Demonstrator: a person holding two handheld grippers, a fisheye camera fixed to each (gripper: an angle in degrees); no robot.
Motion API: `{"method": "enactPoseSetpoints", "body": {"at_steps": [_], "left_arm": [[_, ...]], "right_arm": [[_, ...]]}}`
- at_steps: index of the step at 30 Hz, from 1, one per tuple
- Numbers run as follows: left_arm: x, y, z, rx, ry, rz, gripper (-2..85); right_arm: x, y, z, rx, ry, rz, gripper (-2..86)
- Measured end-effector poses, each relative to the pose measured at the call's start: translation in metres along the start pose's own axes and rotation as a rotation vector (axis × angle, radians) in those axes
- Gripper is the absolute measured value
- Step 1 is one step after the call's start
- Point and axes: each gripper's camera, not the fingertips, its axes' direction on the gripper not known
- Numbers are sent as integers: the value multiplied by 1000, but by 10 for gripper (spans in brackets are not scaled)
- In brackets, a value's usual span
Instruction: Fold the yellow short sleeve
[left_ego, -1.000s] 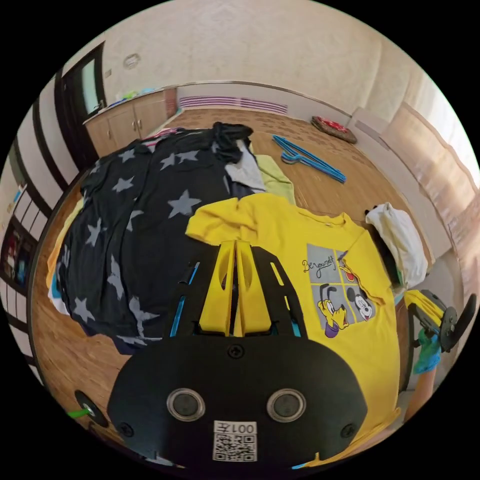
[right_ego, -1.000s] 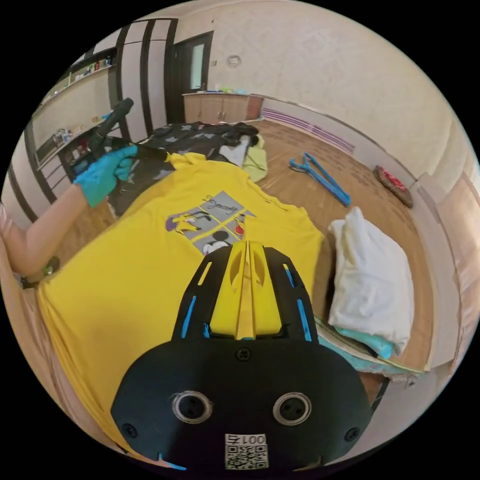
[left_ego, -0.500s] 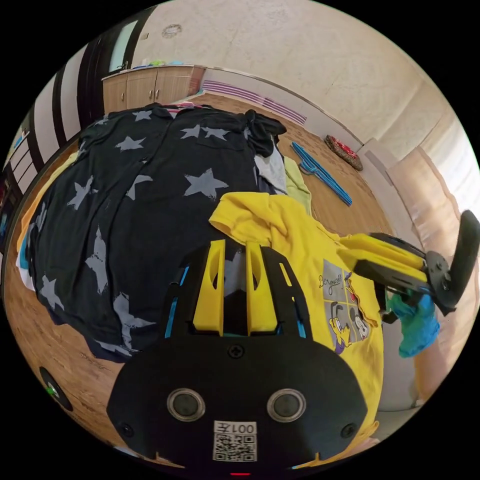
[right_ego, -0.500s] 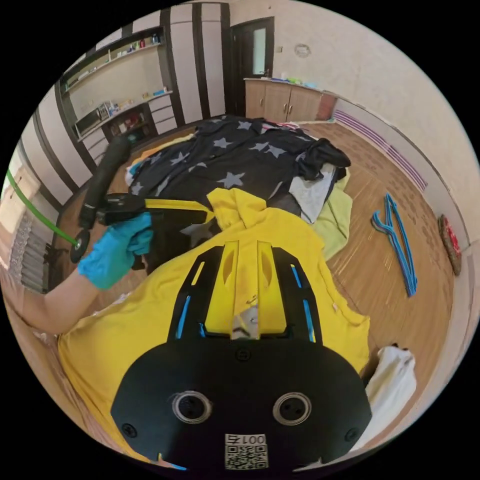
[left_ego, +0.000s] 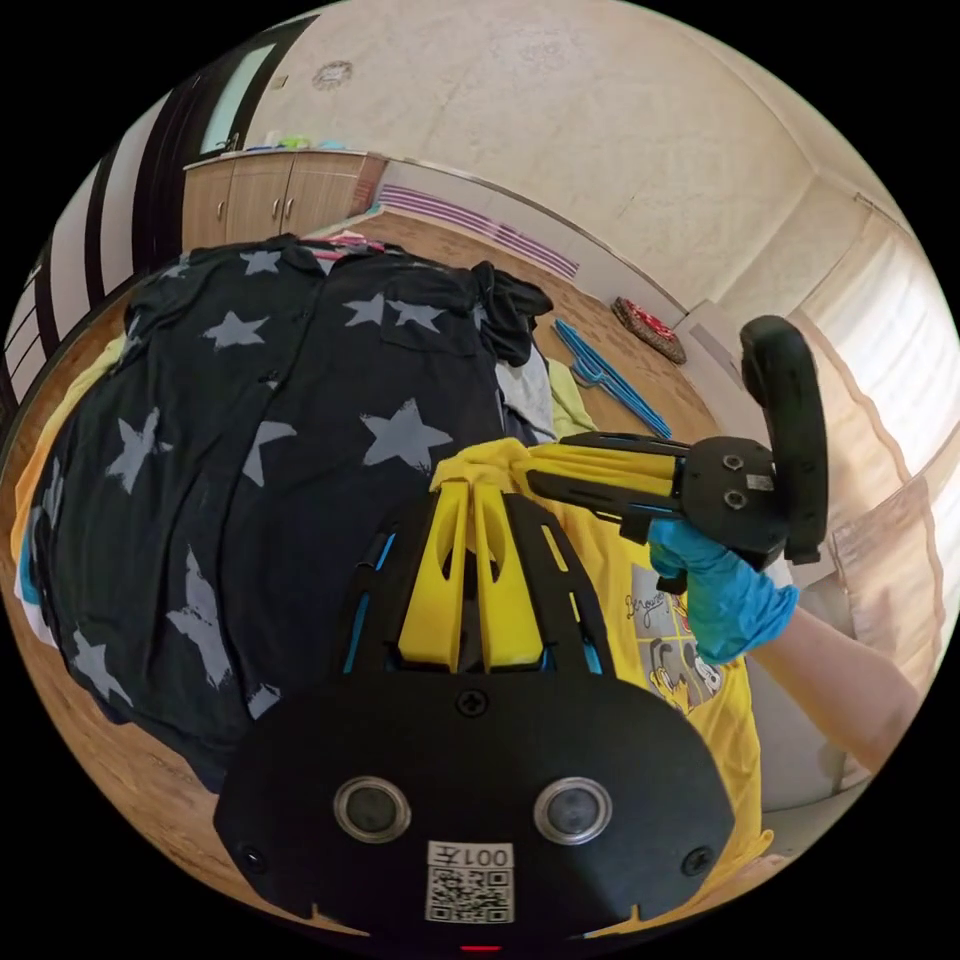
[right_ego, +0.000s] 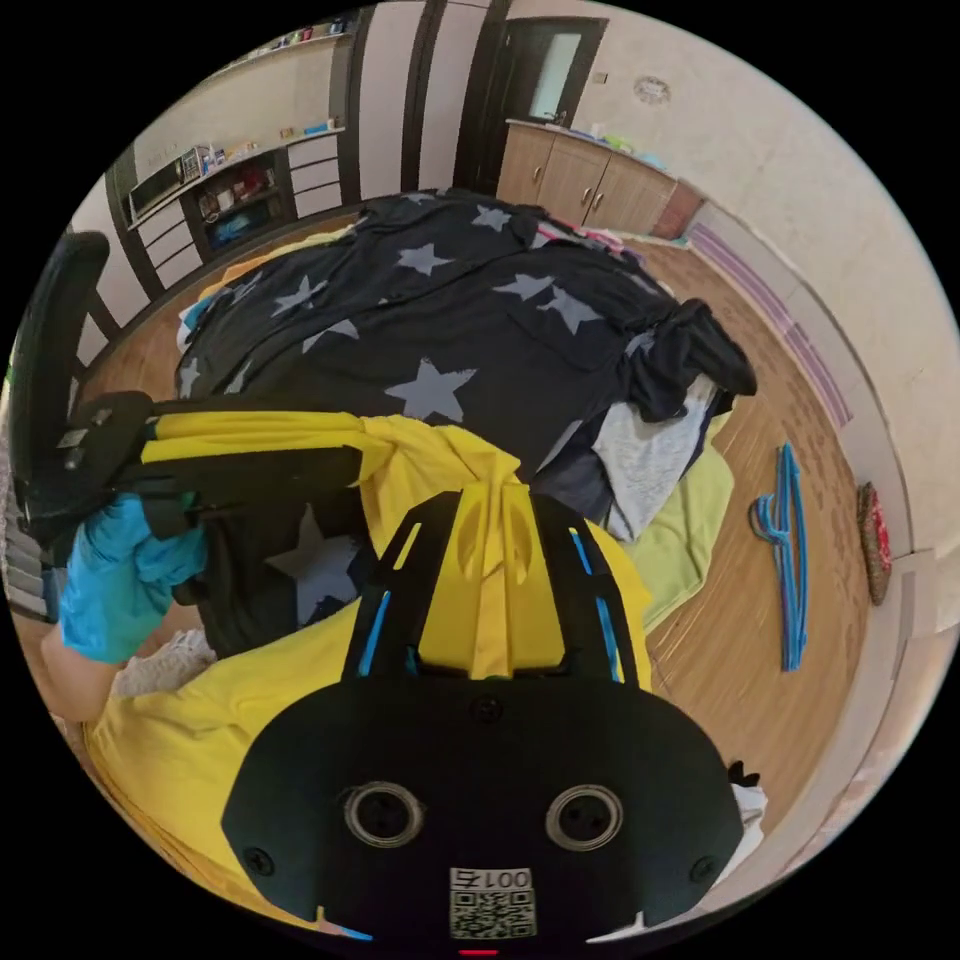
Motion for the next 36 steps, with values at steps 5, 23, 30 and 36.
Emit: {"method": "enactPoseSetpoints", "body": {"at_steps": [5,23,30,36], "left_arm": [[4,-14,-23,72,-90,67,-12],[76,-75,-85,113,-81,414,-12],[105,-86,-89,75,-72,499,-11],[110,-76,-81,72,-29,522,-6]], "right_arm": [[1,-3,-35,168,91,0,16],[-1,1,-97,317,-25,-131,102],[8,2,-100,385,-27,-74,37],[29,45,-101,408,-86,-26,21]]}}
